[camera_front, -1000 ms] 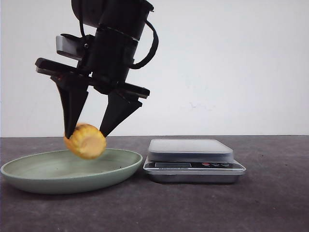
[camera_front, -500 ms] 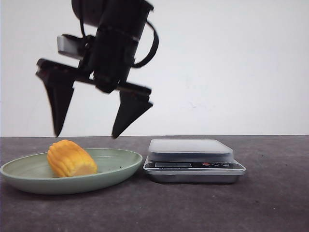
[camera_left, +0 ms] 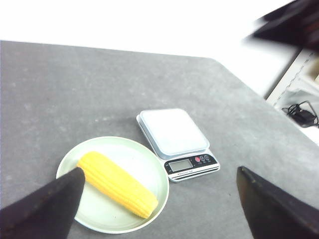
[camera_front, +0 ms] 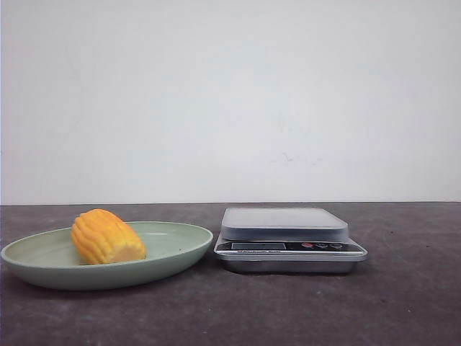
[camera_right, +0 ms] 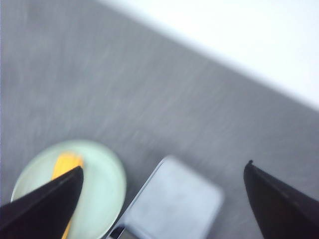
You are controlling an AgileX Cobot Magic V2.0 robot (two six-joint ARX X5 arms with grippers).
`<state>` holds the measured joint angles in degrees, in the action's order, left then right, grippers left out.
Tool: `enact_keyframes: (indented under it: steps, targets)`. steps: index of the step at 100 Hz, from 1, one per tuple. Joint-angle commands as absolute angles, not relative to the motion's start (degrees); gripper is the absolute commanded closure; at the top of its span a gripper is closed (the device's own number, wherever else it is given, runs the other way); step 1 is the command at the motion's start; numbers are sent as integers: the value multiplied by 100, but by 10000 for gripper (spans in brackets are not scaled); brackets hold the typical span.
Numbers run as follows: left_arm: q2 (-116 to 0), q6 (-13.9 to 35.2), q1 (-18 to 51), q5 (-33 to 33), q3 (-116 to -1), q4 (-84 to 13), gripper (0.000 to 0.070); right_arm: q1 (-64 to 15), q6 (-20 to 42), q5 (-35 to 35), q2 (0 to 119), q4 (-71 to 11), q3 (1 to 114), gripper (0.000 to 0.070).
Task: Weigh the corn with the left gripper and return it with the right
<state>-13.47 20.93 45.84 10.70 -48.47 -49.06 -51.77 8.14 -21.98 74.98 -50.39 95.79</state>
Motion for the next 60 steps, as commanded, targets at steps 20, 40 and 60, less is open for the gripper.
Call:
enact_keyframes:
  steps: [20, 40, 60]
  targets:
    - [-1358, 2038, 4630, 1092, -4910, -4840, 104, -5249, 749, -2950, 5389, -5024, 8200, 46]
    - [-1361, 2010, 4630, 1092, -4910, -4842, 104, -5249, 1199, -2961, 3769, -4849, 6460, 46]
    - [-1361, 1955, 4630, 1096, -4910, -4908, 111, -5247, 1470, -2963, 2755, -4877, 5749, 47]
